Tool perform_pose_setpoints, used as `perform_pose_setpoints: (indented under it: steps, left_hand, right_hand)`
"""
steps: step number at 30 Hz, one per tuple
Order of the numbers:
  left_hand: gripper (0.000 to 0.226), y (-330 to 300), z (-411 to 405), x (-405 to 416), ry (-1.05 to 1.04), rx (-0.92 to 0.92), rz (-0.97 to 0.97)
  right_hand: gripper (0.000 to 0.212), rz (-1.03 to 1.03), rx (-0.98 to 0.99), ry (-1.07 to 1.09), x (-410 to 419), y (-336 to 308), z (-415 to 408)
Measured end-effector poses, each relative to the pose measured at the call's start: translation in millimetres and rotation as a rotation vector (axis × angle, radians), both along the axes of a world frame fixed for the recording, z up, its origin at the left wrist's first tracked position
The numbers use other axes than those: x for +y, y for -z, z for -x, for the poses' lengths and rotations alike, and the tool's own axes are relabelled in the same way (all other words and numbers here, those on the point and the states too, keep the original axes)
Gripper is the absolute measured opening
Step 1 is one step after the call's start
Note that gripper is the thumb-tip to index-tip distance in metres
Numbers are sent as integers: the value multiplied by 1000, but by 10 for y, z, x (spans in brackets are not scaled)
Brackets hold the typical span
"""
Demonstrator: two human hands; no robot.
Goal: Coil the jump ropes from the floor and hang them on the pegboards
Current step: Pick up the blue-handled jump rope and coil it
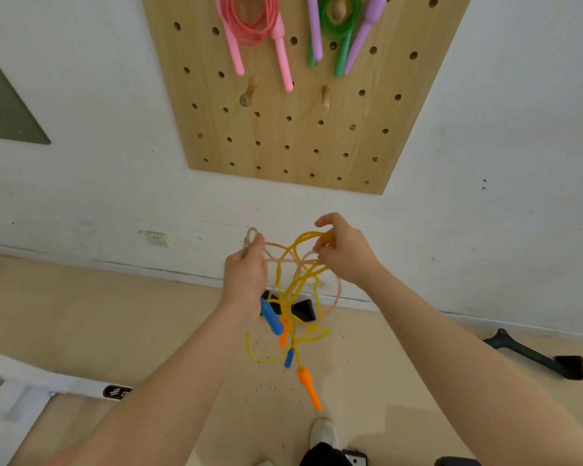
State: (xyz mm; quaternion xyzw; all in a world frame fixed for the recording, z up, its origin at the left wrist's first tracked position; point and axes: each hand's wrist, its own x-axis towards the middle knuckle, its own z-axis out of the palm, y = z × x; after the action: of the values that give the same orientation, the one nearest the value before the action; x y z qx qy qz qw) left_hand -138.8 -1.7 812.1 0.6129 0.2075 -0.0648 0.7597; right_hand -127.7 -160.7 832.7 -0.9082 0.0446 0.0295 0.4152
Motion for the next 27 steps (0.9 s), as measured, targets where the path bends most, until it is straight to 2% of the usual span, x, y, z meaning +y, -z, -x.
perform_pose_setpoints:
  steps: [2,4,6,8,9,11,12,15,16,17,20,21,23,25,26,27]
  left_hand:
    - [44,9,-71,159,-164,3,135]
    - [42,48,-185,444,-338,20,234]
    - [41,114,-264,692,-383,58,207]
    - [43,157,-278,733,-265,65,146]
    - [45,156,-259,683,-173,54,119]
    - [47,100,-201,527,13,7,88]
    - [47,44,-167,458,94,-25,88]
    - [47,-146,-104,352,248,-128,108]
    - [47,-220,-83,331,288,-158,111]
    - [47,-293,-68,306,327,-189,105]
    - [48,-496,-49,217,411,-270,81]
    - [48,-564,-53,194,423,-290,94]
    - [49,-683,-68,174,440,-323,165]
    - [52,-787,-88,179,423,-343,273]
    - [51,-825,-99,189,402,-347,296]
    - [48,-839,-118,206,380,-350,280]
  right_hand:
    - [40,133,-43,47,-247,61,17]
    - [36,106,-24,220,-597,146,49]
    - [37,-127,90,424,-872,200,106]
    - [37,-344,221,476,-904,211,133]
    - [36,-406,271,454,-841,224,138]
    - [34,-379,349,412,-671,320,103]
    - [33,-266,374,394,-606,398,79]
    - [41,354,439,208,-471,519,67]
    - [47,381,410,151,-407,495,88]
    - [50,264,357,92,-335,449,108]
    - [43,-335,274,-158,-79,195,176]
    - [42,-409,293,-259,-16,135,191]
    - [36,-386,317,-425,88,61,211]
    - [19,-259,315,-497,151,71,204]
    - [14,-191,288,-472,172,72,193]
    - [18,-162,248,-398,183,71,175]
